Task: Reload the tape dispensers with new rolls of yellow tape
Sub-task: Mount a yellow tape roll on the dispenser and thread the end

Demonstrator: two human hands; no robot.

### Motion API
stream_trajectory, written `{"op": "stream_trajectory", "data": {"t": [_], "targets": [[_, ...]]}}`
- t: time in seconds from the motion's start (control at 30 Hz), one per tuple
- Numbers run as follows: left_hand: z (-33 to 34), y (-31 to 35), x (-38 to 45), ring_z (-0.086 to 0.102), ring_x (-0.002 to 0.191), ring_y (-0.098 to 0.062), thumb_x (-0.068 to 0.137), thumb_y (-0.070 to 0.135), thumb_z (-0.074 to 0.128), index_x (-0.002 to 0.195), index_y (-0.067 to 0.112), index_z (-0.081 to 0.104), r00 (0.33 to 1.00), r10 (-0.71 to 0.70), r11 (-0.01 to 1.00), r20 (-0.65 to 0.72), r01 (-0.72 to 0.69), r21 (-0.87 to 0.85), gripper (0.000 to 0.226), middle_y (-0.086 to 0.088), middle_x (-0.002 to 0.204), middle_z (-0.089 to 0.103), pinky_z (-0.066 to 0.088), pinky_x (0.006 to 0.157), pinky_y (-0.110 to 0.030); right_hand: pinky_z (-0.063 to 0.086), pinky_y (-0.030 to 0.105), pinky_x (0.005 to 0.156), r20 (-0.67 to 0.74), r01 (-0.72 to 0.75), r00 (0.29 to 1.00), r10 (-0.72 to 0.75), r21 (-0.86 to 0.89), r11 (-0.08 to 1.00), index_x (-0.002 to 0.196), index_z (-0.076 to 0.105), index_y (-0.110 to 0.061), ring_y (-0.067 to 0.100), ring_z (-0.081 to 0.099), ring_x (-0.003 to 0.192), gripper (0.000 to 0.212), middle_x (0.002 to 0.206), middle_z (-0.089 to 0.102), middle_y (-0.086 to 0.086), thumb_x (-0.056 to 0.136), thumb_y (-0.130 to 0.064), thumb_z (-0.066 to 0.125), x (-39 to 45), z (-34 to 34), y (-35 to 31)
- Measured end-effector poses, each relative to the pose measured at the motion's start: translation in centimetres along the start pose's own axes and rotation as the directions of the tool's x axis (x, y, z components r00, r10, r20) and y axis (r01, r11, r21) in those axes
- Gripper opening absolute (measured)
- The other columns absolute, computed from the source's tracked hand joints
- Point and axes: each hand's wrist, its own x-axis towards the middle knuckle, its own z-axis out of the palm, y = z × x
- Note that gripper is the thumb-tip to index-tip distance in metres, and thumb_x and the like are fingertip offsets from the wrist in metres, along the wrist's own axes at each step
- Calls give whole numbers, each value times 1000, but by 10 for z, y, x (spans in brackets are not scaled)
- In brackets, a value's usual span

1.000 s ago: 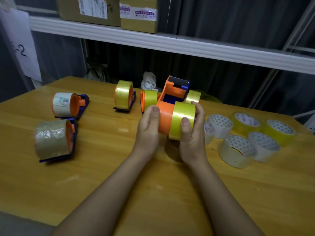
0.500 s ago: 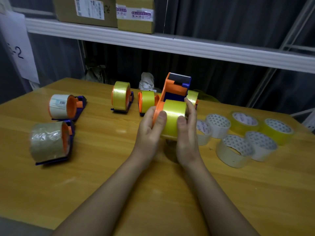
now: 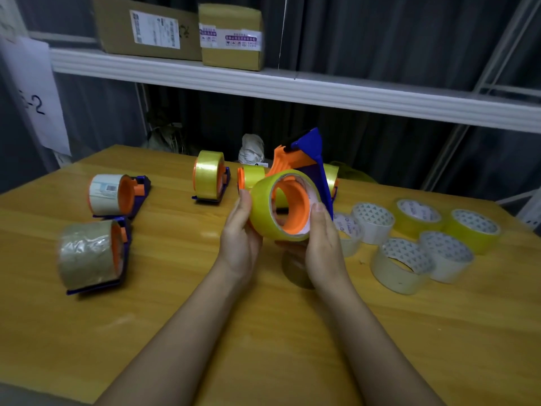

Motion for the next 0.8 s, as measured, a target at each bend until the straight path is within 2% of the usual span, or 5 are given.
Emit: {"op": "stream_trajectory", "data": {"t": [0.2, 0.37, 0.47, 0.6, 0.8], "targets": [[-4, -7, 1, 62, 110, -21, 94, 59, 32, 130, 17, 53, 994, -109, 940, -20, 110, 322, 59, -1, 114, 67, 49, 95, -44, 42, 1, 77, -2, 114, 994, -114, 82, 990, 133, 48, -25, -20, 52, 99, 46, 119, 57, -12, 97, -44, 27, -2, -11, -16], [2, -12, -5, 70, 87, -12, 53, 96, 32, 114, 9, 64, 995, -53, 875, -84, 87, 477, 110, -3, 92, 73, 54, 75, -19, 50, 17, 83, -34, 167, 986, -165, 65, 984, 108, 49, -40, -3, 59, 102, 38, 110, 60, -9, 85, -66, 34, -5, -7, -12], [4, -10, -9, 65, 56, -12, 58, 83, 24, 85, 1, 64, 990, 35, 834, -136, 46, 550, 96, -2, 56, 63, 50, 62, -20, 52, 27, 69, -73, 205, 977, -202, 41, 978, 101, 48, -38, 12, 63, 79, 24, 87, 62, -4, 90, -56, 36, -5, -7, -11], [-1, -10, -6, 60, 59, -22, 41, 103, 20, 69, 11, 59, 994, 37, 809, -99, 29, 588, 104, -3, 56, 57, 49, 66, -29, 46, 12, 66, -84, 214, 974, -209, 48, 976, 100, 52, -33, 0, 59, 75, 23, 83, 59, -9, 92, -48, 37, -6, -7, -15], [0, 1, -4, 68, 80, -17, 88, 51, 45, 105, 7, 60, 960, -195, 973, 201, 163, 166, 50, -3, 82, 70, 55, 74, -30, 41, 1, 65, -174, 110, 980, -91, 103, 989, 104, 56, -27, -20, 56, 75, 26, 89, 59, -15, 105, -29, 30, 1, -16, -17]]}}
